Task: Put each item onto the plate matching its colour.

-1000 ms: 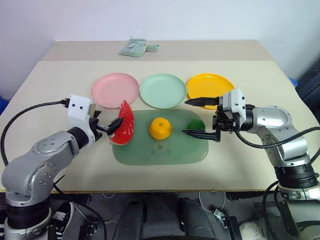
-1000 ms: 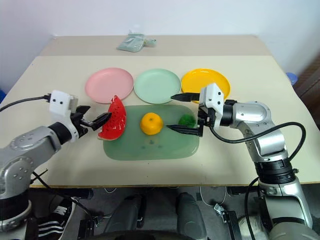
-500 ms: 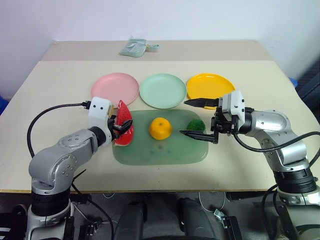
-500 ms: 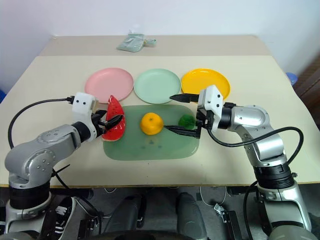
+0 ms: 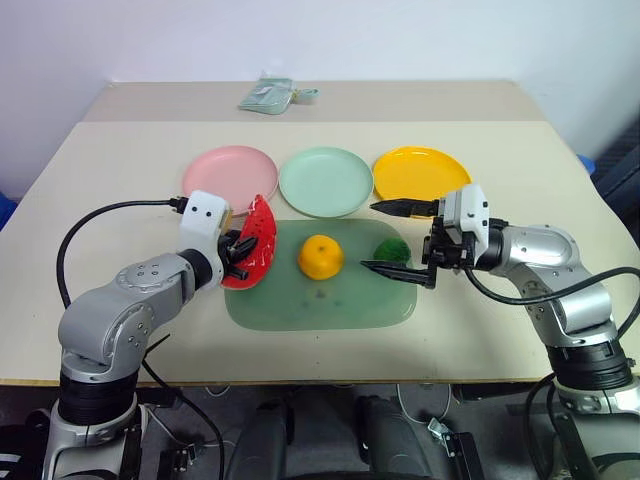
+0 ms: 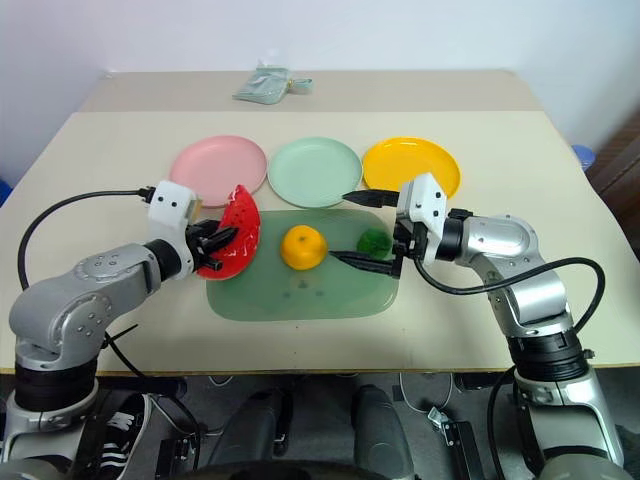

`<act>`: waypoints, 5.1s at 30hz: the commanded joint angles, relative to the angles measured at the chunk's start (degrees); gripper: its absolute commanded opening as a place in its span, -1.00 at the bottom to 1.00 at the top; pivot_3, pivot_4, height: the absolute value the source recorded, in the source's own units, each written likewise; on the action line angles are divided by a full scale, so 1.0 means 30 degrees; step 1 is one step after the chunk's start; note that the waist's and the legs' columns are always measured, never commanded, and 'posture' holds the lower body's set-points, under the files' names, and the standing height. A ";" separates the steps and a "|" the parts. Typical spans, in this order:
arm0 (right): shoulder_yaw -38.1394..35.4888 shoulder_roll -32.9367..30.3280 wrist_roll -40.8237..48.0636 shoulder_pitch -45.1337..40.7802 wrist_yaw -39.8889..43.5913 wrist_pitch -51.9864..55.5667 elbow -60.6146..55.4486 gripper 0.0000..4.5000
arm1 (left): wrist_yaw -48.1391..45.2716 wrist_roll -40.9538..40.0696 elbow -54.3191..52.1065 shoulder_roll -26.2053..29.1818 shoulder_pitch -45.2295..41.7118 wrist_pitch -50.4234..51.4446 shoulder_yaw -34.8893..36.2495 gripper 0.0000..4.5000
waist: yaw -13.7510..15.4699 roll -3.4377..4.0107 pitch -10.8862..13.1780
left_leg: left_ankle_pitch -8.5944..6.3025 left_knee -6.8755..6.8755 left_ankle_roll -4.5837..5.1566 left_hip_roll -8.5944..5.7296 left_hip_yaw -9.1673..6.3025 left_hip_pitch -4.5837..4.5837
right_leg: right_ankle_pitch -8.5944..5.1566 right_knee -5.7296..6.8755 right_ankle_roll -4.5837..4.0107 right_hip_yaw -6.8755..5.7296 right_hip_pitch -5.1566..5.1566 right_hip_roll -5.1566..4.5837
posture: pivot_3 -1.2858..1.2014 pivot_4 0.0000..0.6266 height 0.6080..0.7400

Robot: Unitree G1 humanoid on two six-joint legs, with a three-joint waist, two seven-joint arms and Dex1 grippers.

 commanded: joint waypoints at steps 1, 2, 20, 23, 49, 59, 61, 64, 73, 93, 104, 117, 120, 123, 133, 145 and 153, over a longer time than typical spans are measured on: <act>-0.0257 0.0070 -0.0081 -0.0499 -0.0032 -0.0385 -0.0094 1.00 | -0.0130 0.0430 -0.0490 0.0053 -0.0352 -0.0737 0.0221 -1.00 | 0.0000 0.0000 0.0000 | 0.0000 0.0000 0.0000 0.0000 0.0000 0.0000 | 0.0000 0.0000 0.0000 0.0000 0.0000 0.0000 | 0.03 -0.52 0.98; -0.0263 0.0075 -0.0077 -0.0515 -0.0021 -0.0393 -0.0078 1.00 | -0.0055 0.0552 -0.0359 -0.0066 -0.0511 -0.0917 0.0335 -1.00 | 0.0004 0.0001 0.0000 | 0.0000 0.0000 0.0000 0.0000 0.0000 0.0000 | 0.0000 0.0000 0.0000 0.0001 0.0000 -0.0001 | 0.03 -0.52 0.98; -0.0617 0.1266 -0.0229 -0.2364 -0.1603 -0.0246 0.0590 1.00 | -0.1016 0.5445 1.4409 -0.0681 -0.8626 -1.2941 0.1270 -1.00 | 0.0056 -0.0001 0.0000 | 0.0003 -0.0003 -0.0005 -0.0008 0.0004 -0.0009 | 0.0002 -0.0018 0.0002 -0.0009 -0.0004 -0.0002 | 0.03 -0.52 0.98; -0.0395 0.1707 -0.1305 -0.2658 -0.2592 -0.1042 0.1034 1.00 | -0.1466 0.6093 1.8137 -0.1040 -0.9727 -1.5084 0.1220 -1.00 | 0.0025 -0.0001 0.0000 | 0.0003 -0.0003 -0.0005 -0.0012 0.0006 -0.0015 | 0.0003 -0.0022 0.0005 -0.0011 -0.0004 -0.0004 | 0.03 -0.52 0.98; -0.0668 0.1426 -0.1769 -0.2395 -0.3119 -0.0644 0.1499 1.00 | -1.0002 0.3516 1.5875 -0.0086 -0.8923 -1.6095 0.1381 0.96 | -0.0103 0.0000 0.0001 | 0.0003 -0.0026 -0.0004 -0.0006 0.0011 -0.0029 | 0.0004 0.0003 0.0007 -0.0005 -0.0044 -0.0003 | 0.03 -0.52 0.98; -0.0527 0.0468 -0.0905 -0.2070 -0.1734 0.0649 0.1015 1.00 | -1.6147 -0.1355 0.9153 0.2917 -0.4502 -1.1884 0.1503 0.96 | -0.0111 0.0003 0.0003 | 0.0002 -0.0021 -0.0003 0.0001 0.0010 -0.0019 | 0.0002 0.0006 0.0003 -0.0002 -0.0036 0.0000 | 0.03 -0.52 0.98; -0.0332 0.0553 -0.0729 -0.1980 -0.1630 0.0994 0.0544 1.00 | -1.7026 -0.2159 0.8240 0.3614 -0.3663 -1.0837 0.1363 0.96 | -0.0130 0.0004 0.0003 | 0.0002 -0.0023 -0.0003 0.0003 0.0009 -0.0018 | 0.0001 0.0007 0.0003 -0.0001 -0.0037 0.0000 | 0.03 -0.52 0.98; -0.0101 0.0737 -0.0724 -0.2053 -0.1911 0.1555 -0.0022 1.00 | -1.7281 -0.2413 0.7553 0.4200 -0.2886 -1.0392 0.1479 0.96 | -0.0106 0.0005 0.0003 | 0.0002 -0.0023 -0.0002 0.0005 0.0004 -0.0018 | 0.0001 0.0006 0.0001 -0.0002 -0.0037 0.0003 | 0.03 -0.52 0.98; 0.1970 0.0941 -0.1607 -0.4052 -0.4405 0.6461 -0.2538 1.00 | -2.0201 -0.2676 0.6703 0.5527 0.0479 -1.2540 0.3071 0.96 | -0.0134 0.0010 0.0006 | 0.0002 -0.0047 -0.0002 0.0019 0.0005 -0.0019 | -0.0008 0.0004 -0.0014 -0.0003 -0.0059 0.0009 | 0.03 -0.52 0.98; 0.6584 0.3499 -0.2674 -0.7691 -0.7255 1.5153 -0.1150 1.00 | -2.2028 -0.1326 0.7680 0.6000 0.4239 -1.7234 0.4180 0.96 | -0.0045 0.0005 0.0002 | 0.0000 -0.0064 -0.0001 0.0010 0.0009 -0.0033 | -0.0016 -0.0007 -0.0031 -0.0012 -0.0073 -0.0013 | 0.03 -0.52 0.98; 0.7742 0.4210 -0.3309 -0.8054 -0.7443 1.5914 0.0682 1.00 | -2.1241 -0.2050 0.5921 0.5900 0.5054 -1.6608 0.4180 0.96 | -0.0162 0.0004 0.0002 | 0.0000 -0.0066 0.0000 0.0017 0.0004 -0.0029 | -0.0016 0.0001 -0.0030 -0.0014 -0.0074 -0.0003 | 0.03 -0.52 0.98; 0.7244 0.4381 -0.3697 -0.7963 -0.7177 1.4585 0.0460 0.30 | -2.0443 -0.2719 0.6339 0.5583 0.4163 -1.5924 0.4005 1.00 | -0.0151 0.0003 0.0001 | 0.0000 -0.0064 0.0001 0.0015 0.0006 -0.0029 | -0.0015 -0.0002 -0.0030 -0.0016 -0.0074 0.0000 | 0.03 -0.52 0.98; 0.4430 0.5090 -0.2492 -0.8559 -0.7208 1.3915 0.0851 0.30 | -1.9414 -0.3176 0.6050 0.5404 0.3653 -1.4894 0.4110 1.00 | -0.0159 0.0004 0.0003 | 0.0000 -0.0062 0.0001 0.0015 0.0004 -0.0030 | -0.0014 0.0000 -0.0028 -0.0015 -0.0074 0.0000 | 0.03 -0.52 0.98; 0.2152 0.5095 -0.3335 -0.9617 -0.8953 1.1912 0.3846 0.30 | -1.8009 -0.3046 0.5924 0.4928 0.3004 -1.4457 0.3917 1.00 | -0.0127 0.0004 0.0004 | 0.0000 -0.0062 0.0000 0.0016 0.0005 -0.0025 | -0.0013 0.0007 -0.0027 -0.0015 -0.0073 0.0002 | 0.03 -0.52 0.98; -0.0023 0.3940 -0.7495 -1.0952 -1.4473 0.6120 1.3771 0.30 | -1.6392 -0.2730 0.5486 0.3081 0.1912 -1.4378 0.2535 1.00 | -0.0293 0.0006 0.0004 | 0.0001 -0.0087 -0.0003 0.0011 0.0024 -0.0029 | -0.0013 -0.0003 -0.0030 -0.0005 -0.0083 0.0005 | 0.03 -0.52 0.98; -0.0933 0.4134 -0.7143 -1.1047 -1.3906 0.5000 1.5397 0.97 | -1.7862 -0.3362 0.5932 0.3649 0.2508 -1.4218 0.2925 1.00 | -0.0628 0.0024 0.0015 | 0.0000 -0.0104 0.0001 0.0013 0.0035 -0.0029 | -0.0014 -0.0006 -0.0031 0.0008 -0.0094 0.0008 | 0.03 -0.52 0.98; -0.0921 0.2475 -0.2826 -0.8251 -0.6164 0.5561 0.7200 0.97 | -1.8625 -0.4063 0.6204 0.4146 0.2547 -1.3906 0.3484 1.00 | -0.0592 0.0029 0.0018 | -0.0002 -0.0108 0.0005 0.0018 0.0012 -0.0030 | -0.0016 -0.0008 -0.0028 -0.0002 -0.0087 0.0013 | 0.03 -0.52 0.98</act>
